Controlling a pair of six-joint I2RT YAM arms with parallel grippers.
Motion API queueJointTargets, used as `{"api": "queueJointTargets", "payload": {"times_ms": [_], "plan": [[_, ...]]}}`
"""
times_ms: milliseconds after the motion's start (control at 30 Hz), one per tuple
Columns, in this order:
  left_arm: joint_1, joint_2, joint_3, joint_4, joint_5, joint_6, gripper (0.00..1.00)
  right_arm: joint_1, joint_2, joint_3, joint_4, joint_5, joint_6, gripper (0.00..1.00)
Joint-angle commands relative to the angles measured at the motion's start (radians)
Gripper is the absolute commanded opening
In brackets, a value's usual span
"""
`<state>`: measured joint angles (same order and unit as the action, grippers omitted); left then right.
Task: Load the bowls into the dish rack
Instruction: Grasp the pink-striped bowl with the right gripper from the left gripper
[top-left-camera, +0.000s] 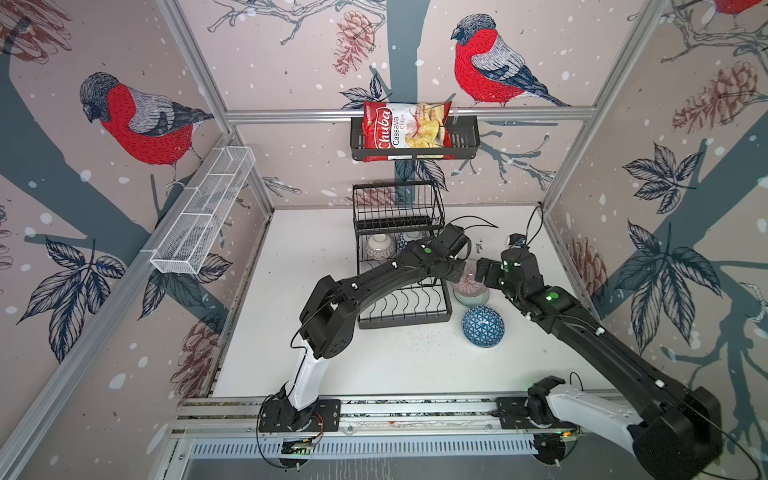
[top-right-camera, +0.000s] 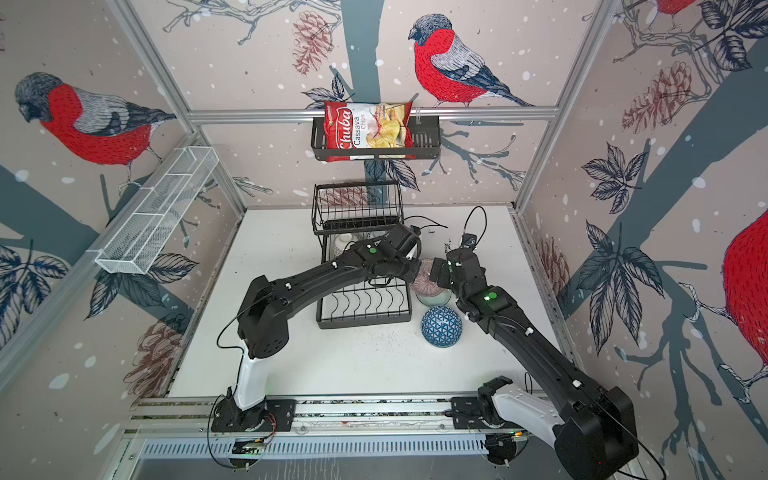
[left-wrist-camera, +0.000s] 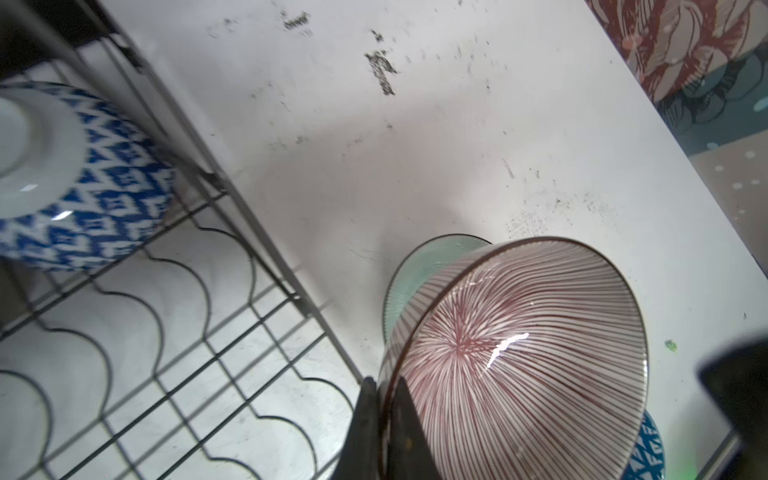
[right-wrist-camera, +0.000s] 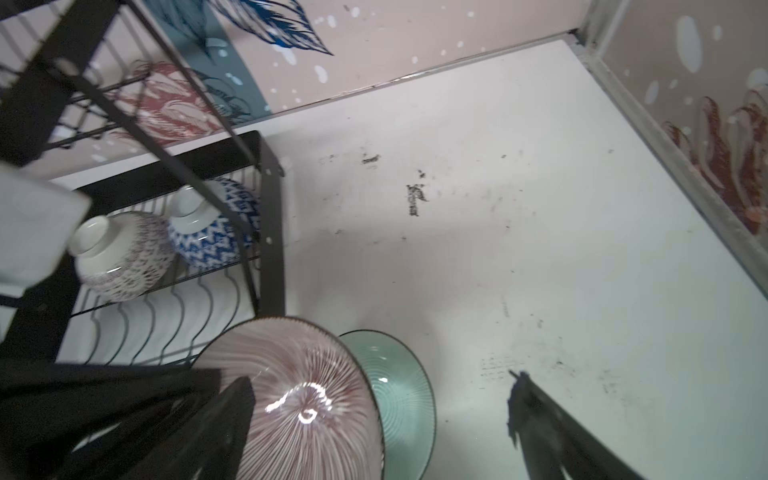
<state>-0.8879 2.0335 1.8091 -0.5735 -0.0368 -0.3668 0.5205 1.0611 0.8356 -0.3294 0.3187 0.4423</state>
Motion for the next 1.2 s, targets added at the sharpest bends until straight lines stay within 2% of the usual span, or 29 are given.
{"api": "queueJointTargets", "payload": {"times_ms": [0,133,567,733,1033,1167], "plan": [[0.023,-0.05,-0.055,0.094,-0.005,-0.015,0.0,0.032,0.007,0.025,-0.013,-0.038,-0.024,0.94],[0.058,-0.12,-0.159,0.153,0.018,-0.032,0.0,0.055,0.036,0.048,-0.017,-0.083,-0.02,0.87],[0.115,-0.303,-0.43,0.265,0.027,-0.059,0.0,0.176,0.188,0.145,-0.048,-0.079,0.033,0.66],[0.13,-0.365,-0.5,0.282,0.025,-0.061,0.0,0.203,0.273,0.185,-0.073,-0.083,0.034,0.51],[0.137,-0.448,-0.591,0.295,-0.004,-0.078,0.0,0.247,0.334,0.206,-0.054,-0.08,0.045,0.49],[0.137,-0.482,-0.628,0.303,-0.018,-0.083,0.0,0.26,0.357,0.216,-0.048,-0.076,0.046,0.4]]}}
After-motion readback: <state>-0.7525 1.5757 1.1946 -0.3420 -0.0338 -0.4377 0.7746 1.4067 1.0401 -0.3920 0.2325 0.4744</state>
